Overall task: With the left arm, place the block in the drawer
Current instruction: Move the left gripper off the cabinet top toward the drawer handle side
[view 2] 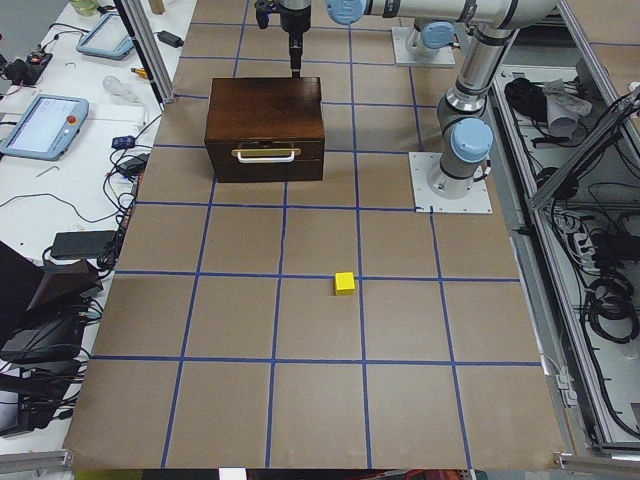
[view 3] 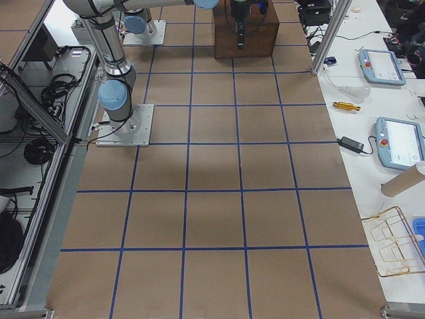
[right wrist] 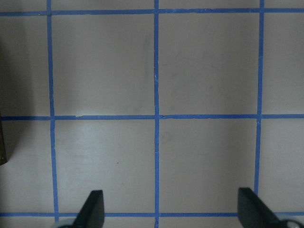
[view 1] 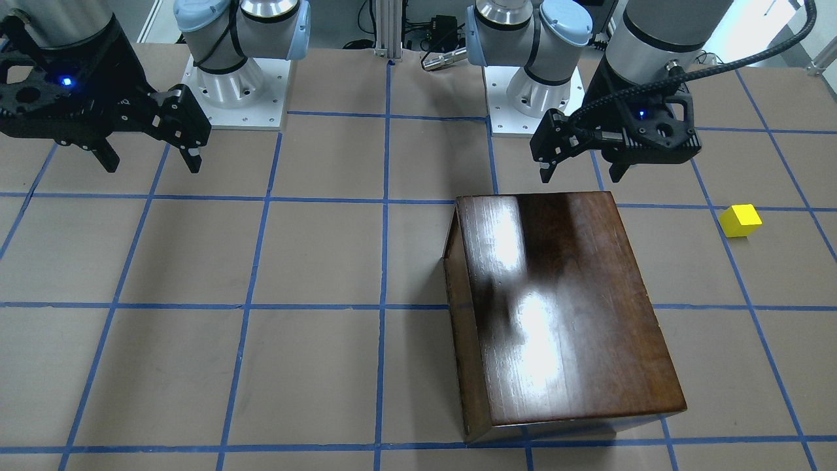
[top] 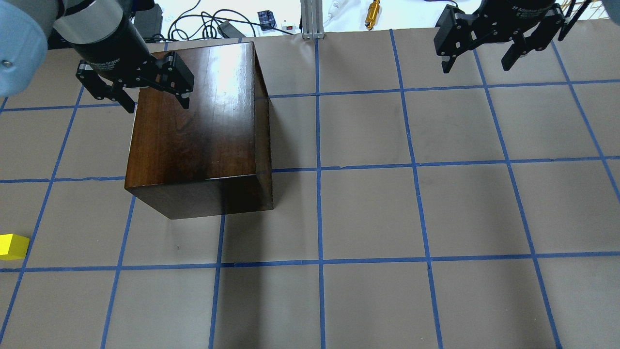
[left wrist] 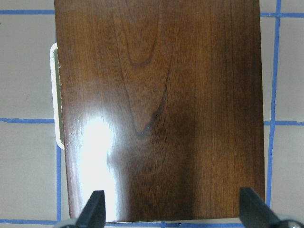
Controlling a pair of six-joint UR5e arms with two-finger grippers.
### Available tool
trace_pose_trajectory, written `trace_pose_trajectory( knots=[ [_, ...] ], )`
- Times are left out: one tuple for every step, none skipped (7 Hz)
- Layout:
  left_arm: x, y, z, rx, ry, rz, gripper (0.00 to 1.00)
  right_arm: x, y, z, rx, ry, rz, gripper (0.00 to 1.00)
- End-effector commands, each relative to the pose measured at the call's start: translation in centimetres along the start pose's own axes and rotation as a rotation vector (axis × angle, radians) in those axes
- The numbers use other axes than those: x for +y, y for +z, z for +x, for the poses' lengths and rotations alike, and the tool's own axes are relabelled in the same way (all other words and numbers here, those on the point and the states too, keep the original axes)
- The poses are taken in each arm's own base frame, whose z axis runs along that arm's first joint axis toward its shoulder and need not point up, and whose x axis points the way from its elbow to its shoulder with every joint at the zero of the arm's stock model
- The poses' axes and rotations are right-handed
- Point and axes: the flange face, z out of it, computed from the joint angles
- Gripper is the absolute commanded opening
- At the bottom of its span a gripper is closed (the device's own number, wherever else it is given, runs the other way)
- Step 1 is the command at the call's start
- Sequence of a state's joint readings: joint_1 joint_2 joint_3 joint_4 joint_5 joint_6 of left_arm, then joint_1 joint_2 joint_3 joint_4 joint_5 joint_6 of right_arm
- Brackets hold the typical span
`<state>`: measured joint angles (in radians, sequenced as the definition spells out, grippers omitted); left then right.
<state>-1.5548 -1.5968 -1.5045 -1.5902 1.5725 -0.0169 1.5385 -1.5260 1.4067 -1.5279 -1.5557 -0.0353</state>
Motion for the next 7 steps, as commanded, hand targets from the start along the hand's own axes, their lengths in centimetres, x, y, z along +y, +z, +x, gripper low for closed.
trace_pose_trajectory(
  knots=[
    [0.28, -0.41, 0.0, -0.003, 0.011, 0.005, 1.0, 0.01, -0.02, 0.01, 0.001, 0.0, 0.0, 1.0],
    [0.29, -0.41, 0.0, -0.003, 0.011, 0.005, 1.0, -0.04, 0.06, 0.01, 0.001, 0.0, -0.001, 1.0],
    [0.52, -0.63, -0.01, -0.003, 0.013, 0.008, 1.0, -0.06, 0.07, 0.09, 0.001, 0.001, -0.001, 1.0],
    [0.72, -0.64, -0.01, -0.003, 0.014, 0.008, 1.0, -0.04, 0.07, 0.01, 0.001, 0.0, -0.001, 1.0],
    [0.55, -0.8, 0.01, -0.001, 0.014, 0.013, 1.0, -0.04, 0.07, 0.0, 0.0, 0.0, -0.001, 1.0],
    [0.48, -0.42, 0.01, -0.001, 0.014, 0.005, 1.0, -0.04, 0.07, 0.0, 0.0, 0.0, -0.001, 1.0],
    [0.41, -0.57, -0.16, -0.003, 0.011, 0.008, 1.0, 0.01, -0.02, 0.01, 0.001, 0.0, 0.0, 1.0]
  ],
)
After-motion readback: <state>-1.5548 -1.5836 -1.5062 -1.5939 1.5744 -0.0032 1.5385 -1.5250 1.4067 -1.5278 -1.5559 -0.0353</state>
